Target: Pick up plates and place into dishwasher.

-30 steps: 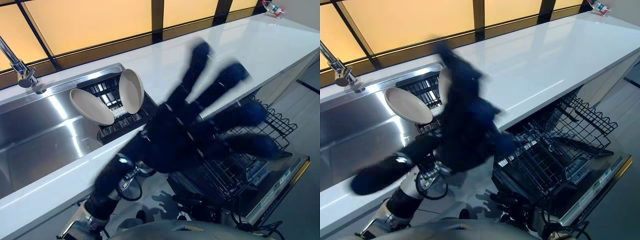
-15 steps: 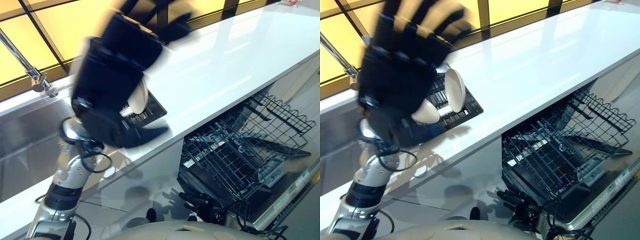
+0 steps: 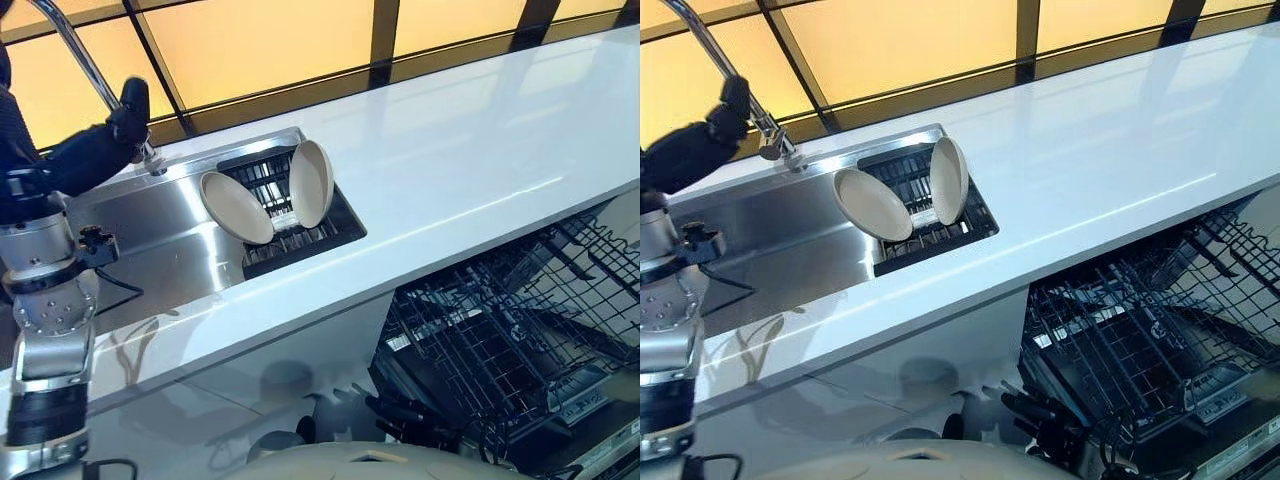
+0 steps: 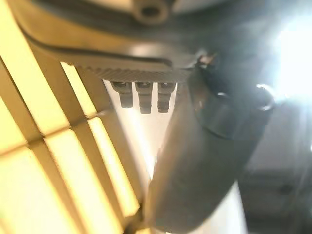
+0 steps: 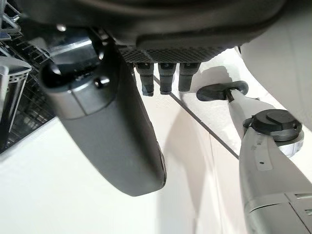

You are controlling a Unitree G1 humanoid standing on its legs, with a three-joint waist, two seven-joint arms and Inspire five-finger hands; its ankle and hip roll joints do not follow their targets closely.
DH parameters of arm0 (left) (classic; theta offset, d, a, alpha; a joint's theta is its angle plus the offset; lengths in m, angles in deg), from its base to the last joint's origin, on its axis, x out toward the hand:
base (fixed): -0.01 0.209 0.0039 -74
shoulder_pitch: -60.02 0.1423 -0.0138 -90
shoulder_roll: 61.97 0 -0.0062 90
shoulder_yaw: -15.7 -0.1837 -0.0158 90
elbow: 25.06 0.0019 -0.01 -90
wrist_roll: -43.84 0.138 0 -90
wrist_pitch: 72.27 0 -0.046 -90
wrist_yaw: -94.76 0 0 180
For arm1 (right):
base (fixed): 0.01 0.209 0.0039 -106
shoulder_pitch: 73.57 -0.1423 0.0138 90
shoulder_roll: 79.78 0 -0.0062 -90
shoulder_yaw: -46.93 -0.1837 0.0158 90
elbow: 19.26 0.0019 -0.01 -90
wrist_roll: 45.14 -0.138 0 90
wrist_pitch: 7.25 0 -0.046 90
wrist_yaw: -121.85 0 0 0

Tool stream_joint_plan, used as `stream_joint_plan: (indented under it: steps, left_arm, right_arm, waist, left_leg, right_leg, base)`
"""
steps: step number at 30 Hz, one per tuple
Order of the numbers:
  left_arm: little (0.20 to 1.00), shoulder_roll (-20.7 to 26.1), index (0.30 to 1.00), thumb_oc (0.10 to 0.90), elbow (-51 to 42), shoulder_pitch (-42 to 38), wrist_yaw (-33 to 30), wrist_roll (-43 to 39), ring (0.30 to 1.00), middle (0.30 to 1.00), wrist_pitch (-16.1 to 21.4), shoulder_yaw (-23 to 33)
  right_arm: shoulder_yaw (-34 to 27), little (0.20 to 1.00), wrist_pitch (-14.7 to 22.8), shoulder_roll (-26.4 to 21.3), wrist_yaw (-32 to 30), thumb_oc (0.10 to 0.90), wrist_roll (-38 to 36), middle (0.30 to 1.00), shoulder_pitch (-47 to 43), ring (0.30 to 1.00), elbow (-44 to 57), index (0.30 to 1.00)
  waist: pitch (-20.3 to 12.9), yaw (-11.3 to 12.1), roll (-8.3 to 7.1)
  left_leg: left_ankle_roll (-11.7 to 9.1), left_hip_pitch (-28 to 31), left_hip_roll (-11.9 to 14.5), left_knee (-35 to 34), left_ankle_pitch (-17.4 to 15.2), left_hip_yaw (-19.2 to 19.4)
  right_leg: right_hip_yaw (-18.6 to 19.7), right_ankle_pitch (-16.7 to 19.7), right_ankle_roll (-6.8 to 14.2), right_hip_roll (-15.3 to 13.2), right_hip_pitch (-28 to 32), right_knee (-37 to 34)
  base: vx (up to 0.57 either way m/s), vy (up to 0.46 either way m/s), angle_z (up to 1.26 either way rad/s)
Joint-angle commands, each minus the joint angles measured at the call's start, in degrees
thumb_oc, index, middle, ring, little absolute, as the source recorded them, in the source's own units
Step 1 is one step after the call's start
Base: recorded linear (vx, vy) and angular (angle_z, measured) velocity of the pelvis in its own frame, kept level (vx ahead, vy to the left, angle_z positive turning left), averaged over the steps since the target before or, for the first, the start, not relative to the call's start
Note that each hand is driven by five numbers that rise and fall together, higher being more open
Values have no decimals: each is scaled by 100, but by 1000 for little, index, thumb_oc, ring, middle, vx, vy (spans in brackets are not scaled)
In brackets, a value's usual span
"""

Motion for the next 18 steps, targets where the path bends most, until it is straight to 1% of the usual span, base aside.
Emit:
stream_joint_plan:
  steps: [1, 3, 4, 5, 6, 9, 11, 14, 18]
  left_arm:
    - [900, 657, 900, 800, 257, -41, -734, 1050, 900, 900, -472, 483]
    - [900, 815, 900, 800, 365, 15, -727, 1302, 900, 900, -632, 526]
    - [900, 958, 900, 800, 494, 75, -800, 1608, 900, 900, -858, 518]
    - [900, 1190, 900, 800, 703, 146, -974, 2334, 900, 900, -1186, 488]
    - [900, 1435, 900, 800, 830, 183, -909, 2522, 900, 900, -1419, 455]
    - [900, 1894, 900, 800, 978, 127, -474, 2625, 900, 900, -1626, 348]
    - [900, 2083, 900, 800, 1060, 77, -273, 2655, 900, 900, -1636, 251]
    - [900, 2455, 900, 800, 1135, -126, 395, 2924, 900, 900, -1795, -70]
    - [900, 2667, 900, 800, 1234, -349, 870, 3322, 900, 900, -1863, -325]
  right_arm:
    - [74, 900, -61, 91, 118, 800, 76, 900, 22, 900, 181, 900]
    - [47, 900, -81, 60, 138, 800, 88, 900, 19, 900, 180, 900]
    - [23, 900, -104, 36, 147, 800, 125, 900, 12, 900, 189, 900]
    - [1, 900, -127, 6, 161, 800, 172, 900, -1, 900, 178, 900]
    - [-26, 900, -141, -22, 177, 800, 223, 900, -12, 900, 170, 900]
    - [-47, 900, -196, -105, 205, 800, 270, 900, -57, 900, 153, 900]
    - [-65, 900, -231, -136, 211, 800, 281, 900, -81, 900, 160, 900]
    - [-57, 900, -240, -199, 262, 800, 285, 900, -121, 900, 137, 900]
    - [-89, 900, -254, -222, 304, 800, 349, 900, -157, 900, 85, 900]
  waist:
    - [-149, -99, -168]
    - [-148, -105, -159]
    - [-145, -118, -146]
    - [-137, -128, -128]
    - [-145, -142, -108]
    - [-156, -167, -84]
    - [-160, -177, -70]
    - [-166, -243, -32]
    - [-175, -288, -11]
  left_leg:
    - [109, 139, -313, 12, -664, 341]
    - [118, 152, -316, 12, -674, 364]
    - [122, 163, -320, 12, -681, 380]
    - [129, 203, -325, 12, -718, 400]
    - [140, 184, -332, 12, -695, 407]
    - [164, 196, -343, 12, -707, 434]
    - [175, 204, -350, 12, -717, 440]
    - [207, 231, -377, 12, -747, 464]
    - [232, 247, -403, 12, -765, 485]
  right_leg:
    - [66, -615, -88, 205, 40, 289]
    - [73, -611, -80, 197, 42, 293]
    - [79, -603, -68, 193, 42, 296]
    - [100, -621, -49, 186, 64, 305]
    - [96, -581, -35, 179, 40, 301]
    - [101, -564, -8, 166, 35, 308]
    - [111, -558, 8, 162, 28, 317]
    - [153, -528, 56, 152, 17, 326]
    - [193, -498, 94, 144, 2, 332]
  base:
    - [32, 28, -2]
    - [20, 29, -4]
    - [36, 47, -6]
    - [17, 57, -6]
    - [14, 53, -6]
    - [6, 44, -2]
    - [8, 44, 0]
    - [13, 65, 0]
    - [11, 62, -2]
